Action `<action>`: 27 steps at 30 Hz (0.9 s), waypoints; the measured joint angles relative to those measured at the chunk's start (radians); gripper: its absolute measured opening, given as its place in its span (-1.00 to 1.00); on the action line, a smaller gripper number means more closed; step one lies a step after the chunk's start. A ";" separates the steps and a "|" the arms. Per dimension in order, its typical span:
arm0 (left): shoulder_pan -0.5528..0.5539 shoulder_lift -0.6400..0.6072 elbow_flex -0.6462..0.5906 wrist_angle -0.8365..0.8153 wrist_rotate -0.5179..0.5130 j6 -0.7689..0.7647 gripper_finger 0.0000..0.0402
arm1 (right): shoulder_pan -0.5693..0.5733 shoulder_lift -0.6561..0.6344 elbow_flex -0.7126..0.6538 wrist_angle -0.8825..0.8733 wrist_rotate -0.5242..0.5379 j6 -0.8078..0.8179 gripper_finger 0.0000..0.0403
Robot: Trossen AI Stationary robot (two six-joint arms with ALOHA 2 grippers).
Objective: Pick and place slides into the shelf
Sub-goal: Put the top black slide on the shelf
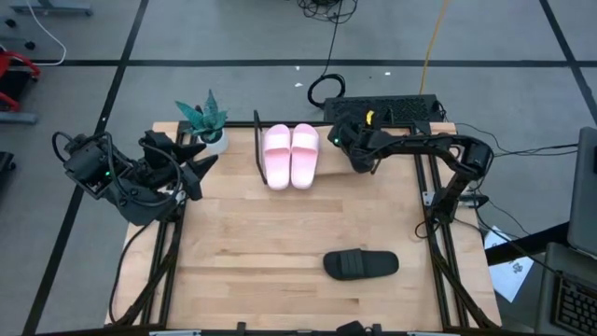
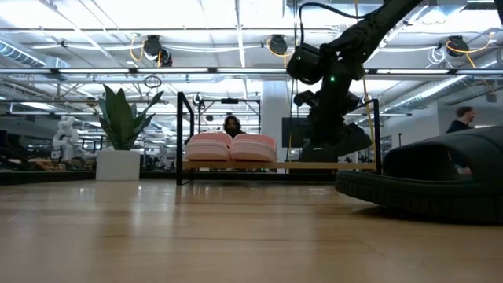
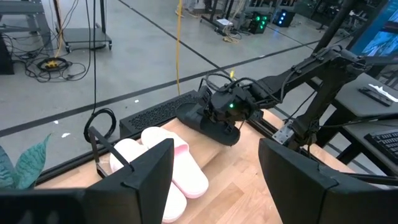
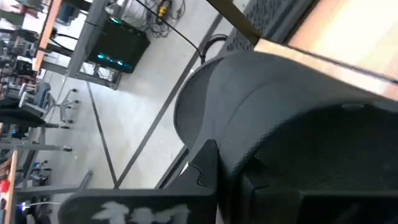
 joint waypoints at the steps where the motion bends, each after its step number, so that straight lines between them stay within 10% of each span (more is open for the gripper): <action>1: 0.000 0.000 0.000 0.000 0.000 0.000 0.18 | 0.004 0.000 0.000 -0.004 -0.001 0.004 -1.00; 27: 0.000 0.000 0.000 0.000 0.005 0.000 0.18 | 0.012 0.019 0.001 0.000 -0.042 0.000 -0.96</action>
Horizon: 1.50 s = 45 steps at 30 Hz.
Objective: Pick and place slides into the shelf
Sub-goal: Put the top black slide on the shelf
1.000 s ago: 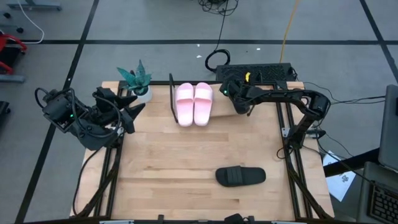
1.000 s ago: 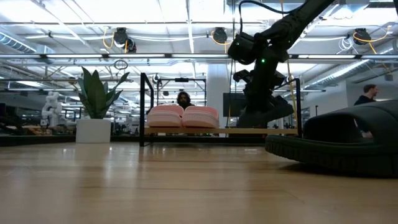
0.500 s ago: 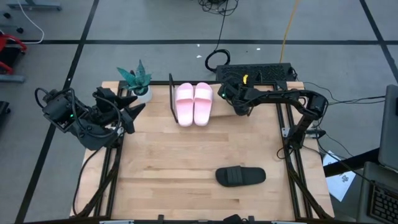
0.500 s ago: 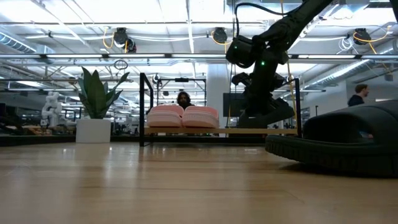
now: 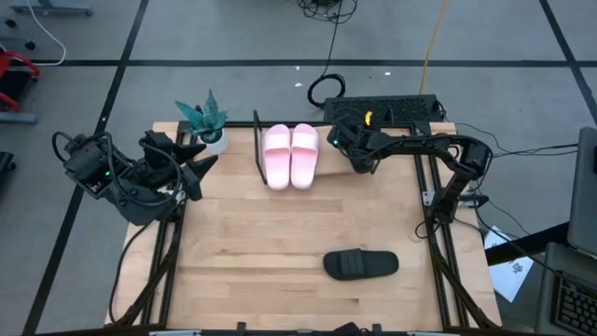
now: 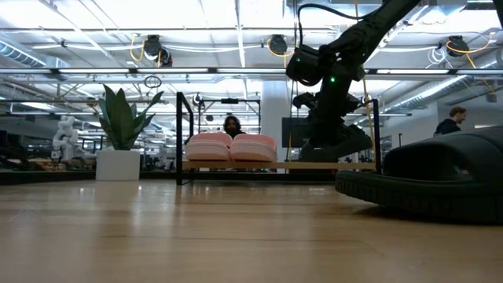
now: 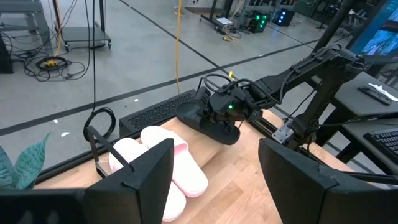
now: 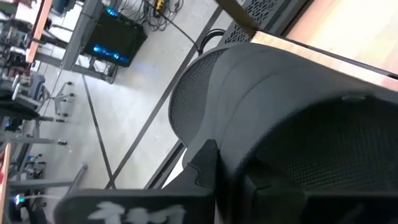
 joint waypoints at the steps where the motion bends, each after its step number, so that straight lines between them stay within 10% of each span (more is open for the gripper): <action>1: 0.000 0.000 0.000 0.000 0.000 0.000 0.18 | 0.000 0.000 0.000 0.012 -0.002 -0.015 -0.95; 29: 0.000 0.000 0.000 0.000 0.001 0.003 0.18 | 0.007 0.003 -0.001 0.104 -0.013 -0.111 -0.87; 45: 0.000 0.000 0.000 0.000 0.000 0.018 0.18 | 0.013 0.003 -0.002 0.128 -0.024 -0.113 -0.49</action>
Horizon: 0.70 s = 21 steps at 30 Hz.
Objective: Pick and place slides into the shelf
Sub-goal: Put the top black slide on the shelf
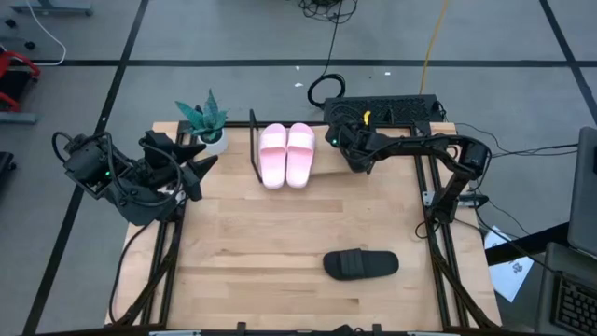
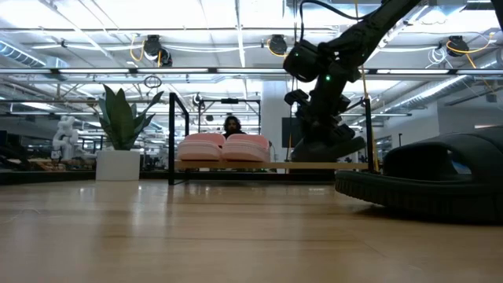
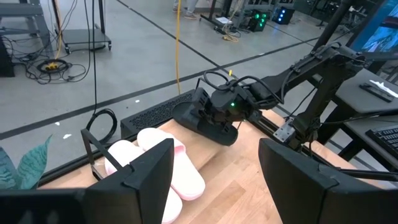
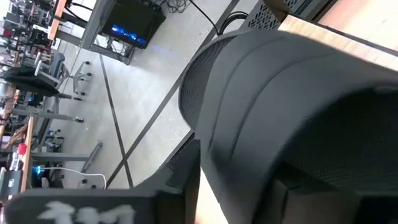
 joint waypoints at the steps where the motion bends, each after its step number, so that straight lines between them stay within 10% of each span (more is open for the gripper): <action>1: 0.000 0.000 0.000 0.000 0.000 0.000 0.18 | 0.001 0.000 0.000 0.000 0.001 0.000 -0.45; 21: 0.000 0.000 0.000 0.000 0.000 0.014 0.18 | 0.007 -0.001 0.000 0.014 -0.050 0.001 -0.31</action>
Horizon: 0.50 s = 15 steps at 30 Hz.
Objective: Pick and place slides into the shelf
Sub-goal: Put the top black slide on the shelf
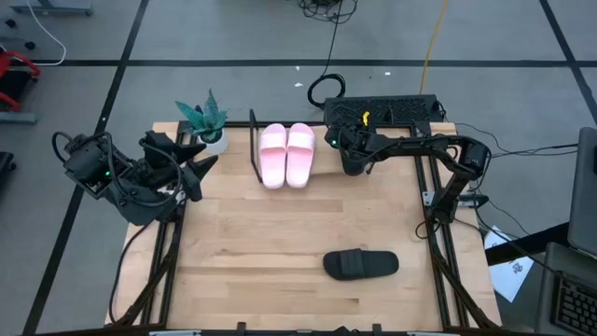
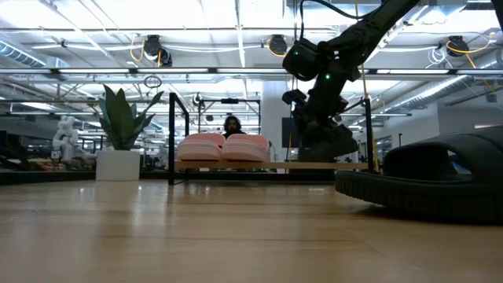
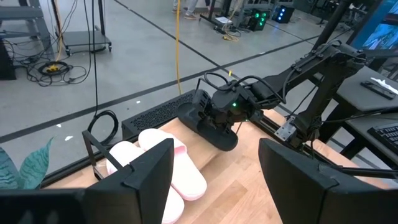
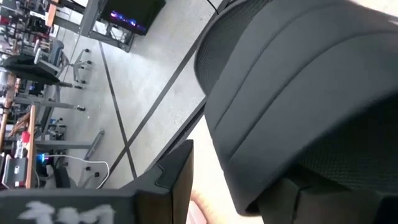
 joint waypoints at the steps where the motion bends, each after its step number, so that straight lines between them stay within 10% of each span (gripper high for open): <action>1: 0.000 0.000 0.000 0.000 0.000 0.000 0.18 | 0.001 -0.001 0.000 0.000 -0.002 0.000 -0.31; 15: 0.000 0.001 0.000 0.001 0.000 -0.008 0.18 | 0.006 -0.037 0.001 -0.044 -0.030 -0.031 -0.32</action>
